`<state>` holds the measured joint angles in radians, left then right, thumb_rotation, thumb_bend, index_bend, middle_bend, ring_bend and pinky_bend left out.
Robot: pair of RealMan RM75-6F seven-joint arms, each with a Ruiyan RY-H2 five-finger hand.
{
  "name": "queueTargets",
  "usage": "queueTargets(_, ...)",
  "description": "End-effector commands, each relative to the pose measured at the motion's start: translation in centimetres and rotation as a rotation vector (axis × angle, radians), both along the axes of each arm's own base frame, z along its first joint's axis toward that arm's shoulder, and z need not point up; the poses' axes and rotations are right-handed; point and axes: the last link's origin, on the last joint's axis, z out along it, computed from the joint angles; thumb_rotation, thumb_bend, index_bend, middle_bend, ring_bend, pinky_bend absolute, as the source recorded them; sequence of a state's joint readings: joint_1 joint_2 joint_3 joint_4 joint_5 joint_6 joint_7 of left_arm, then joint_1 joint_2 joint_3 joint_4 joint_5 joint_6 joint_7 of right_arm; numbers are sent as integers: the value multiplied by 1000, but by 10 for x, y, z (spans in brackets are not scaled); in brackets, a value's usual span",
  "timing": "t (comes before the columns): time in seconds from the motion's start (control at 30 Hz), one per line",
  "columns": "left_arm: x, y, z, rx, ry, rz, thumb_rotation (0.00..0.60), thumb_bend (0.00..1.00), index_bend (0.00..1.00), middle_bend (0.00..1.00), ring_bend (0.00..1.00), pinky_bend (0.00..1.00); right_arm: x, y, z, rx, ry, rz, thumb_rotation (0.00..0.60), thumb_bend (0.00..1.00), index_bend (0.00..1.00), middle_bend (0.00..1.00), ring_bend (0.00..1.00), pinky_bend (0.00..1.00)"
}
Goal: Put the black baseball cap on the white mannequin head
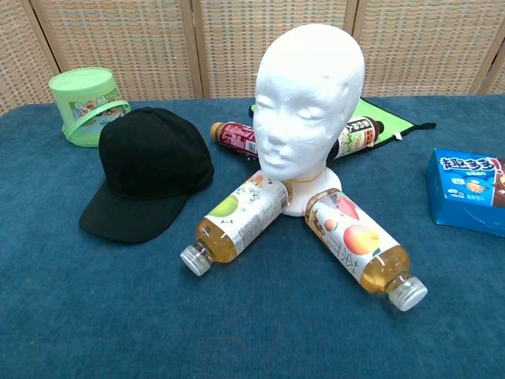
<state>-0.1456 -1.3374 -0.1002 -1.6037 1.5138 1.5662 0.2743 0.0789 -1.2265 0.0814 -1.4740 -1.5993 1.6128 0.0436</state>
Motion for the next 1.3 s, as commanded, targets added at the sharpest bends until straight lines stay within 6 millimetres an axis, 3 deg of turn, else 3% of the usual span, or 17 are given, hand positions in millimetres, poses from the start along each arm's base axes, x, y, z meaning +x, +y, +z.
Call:
queueTargets(0.03, 0, 0, 0, 0, 2, 1, 600, 0, 0, 0, 0, 0, 0, 0, 0, 0, 0, 0, 600, 50, 0, 0, 0, 0)
queueTargets(0.9, 2, 0, -3, -10, 8, -8, 600, 0, 0, 0, 0, 0, -1, 0, 2, -10, -3, -5, 600, 51, 0, 0, 0, 0)
queueTargets(1.17, 3, 3, -13, -40, 31, -19, 600, 0, 0, 0, 0, 0, -1, 0, 2, -10, -6, -4, 600, 51, 0, 0, 0, 0)
queueTargets(1.23, 5, 7, -17, -44, 34, -29, 600, 0, 0, 20, 43, 66, 0, 0, 1, -9, -4, -3, 600, 51, 0, 0, 0, 0)
queueTargets(1.3, 7, 12, -21, -42, 51, -47, 600, 0, 0, 147, 191, 225, 0, 0, 1, -8, -3, -6, 600, 50, 0, 0, 0, 0)
